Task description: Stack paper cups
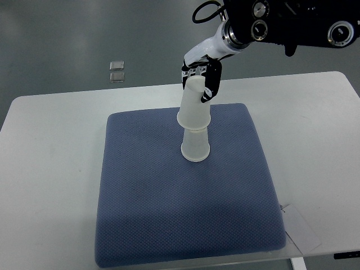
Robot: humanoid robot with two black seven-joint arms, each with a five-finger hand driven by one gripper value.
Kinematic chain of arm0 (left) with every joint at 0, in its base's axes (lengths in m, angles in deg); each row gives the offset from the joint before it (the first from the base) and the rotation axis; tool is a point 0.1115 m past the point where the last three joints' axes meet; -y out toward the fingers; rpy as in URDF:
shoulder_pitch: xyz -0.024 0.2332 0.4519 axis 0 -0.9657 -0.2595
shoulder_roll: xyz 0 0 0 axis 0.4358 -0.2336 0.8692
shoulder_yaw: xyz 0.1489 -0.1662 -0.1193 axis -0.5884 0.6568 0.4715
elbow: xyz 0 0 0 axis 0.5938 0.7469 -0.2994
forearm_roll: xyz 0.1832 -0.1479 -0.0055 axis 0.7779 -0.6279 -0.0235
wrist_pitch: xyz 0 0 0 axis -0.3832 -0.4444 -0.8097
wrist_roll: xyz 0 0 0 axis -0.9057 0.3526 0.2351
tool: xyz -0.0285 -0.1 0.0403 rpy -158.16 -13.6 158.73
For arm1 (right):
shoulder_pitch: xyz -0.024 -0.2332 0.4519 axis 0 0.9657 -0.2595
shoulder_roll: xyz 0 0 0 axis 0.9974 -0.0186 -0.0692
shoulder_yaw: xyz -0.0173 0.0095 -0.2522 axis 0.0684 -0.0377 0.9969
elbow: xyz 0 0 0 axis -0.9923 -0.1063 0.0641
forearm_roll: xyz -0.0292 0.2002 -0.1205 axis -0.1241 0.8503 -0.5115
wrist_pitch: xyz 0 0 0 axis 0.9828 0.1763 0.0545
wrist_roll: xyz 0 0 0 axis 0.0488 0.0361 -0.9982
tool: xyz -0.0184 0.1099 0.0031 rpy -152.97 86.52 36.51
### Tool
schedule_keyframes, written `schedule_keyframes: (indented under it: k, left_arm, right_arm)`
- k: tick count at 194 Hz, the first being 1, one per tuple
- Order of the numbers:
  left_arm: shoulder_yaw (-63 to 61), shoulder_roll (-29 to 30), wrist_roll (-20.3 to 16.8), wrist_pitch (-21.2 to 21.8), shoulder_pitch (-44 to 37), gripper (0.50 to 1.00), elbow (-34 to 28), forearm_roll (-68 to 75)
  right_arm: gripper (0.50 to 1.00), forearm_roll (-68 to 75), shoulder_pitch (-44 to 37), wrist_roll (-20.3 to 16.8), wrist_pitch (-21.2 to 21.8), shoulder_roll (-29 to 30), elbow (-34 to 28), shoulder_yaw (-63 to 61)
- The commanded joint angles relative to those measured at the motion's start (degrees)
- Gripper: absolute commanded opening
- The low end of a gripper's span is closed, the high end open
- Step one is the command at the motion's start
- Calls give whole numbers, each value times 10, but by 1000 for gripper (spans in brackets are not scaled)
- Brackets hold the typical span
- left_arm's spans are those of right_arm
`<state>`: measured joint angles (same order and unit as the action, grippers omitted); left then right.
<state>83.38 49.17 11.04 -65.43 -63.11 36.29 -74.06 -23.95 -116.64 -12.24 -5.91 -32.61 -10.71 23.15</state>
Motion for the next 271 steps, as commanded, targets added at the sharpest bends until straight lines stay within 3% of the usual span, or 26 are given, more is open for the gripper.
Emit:
schedule_keyframes:
  k: [1,143,194,271]
  left_arm:
    - [0,0,0,0,0,1000,0,0]
    - [0,0,0,0,0,1000,0,0]
    - [0,0,0,0,0,1000,0,0]
    - [0,0,0,0,0,1000,0,0]
  right_arm:
    - [660,0,2,0,-1,-1,-1,0]
    - [672,0,19,0,-8,-1,-1,0]
    - [735,-1,26,0,-8,0,-1,0]
    - [770,-1,27,0,-11,2,0,-1]
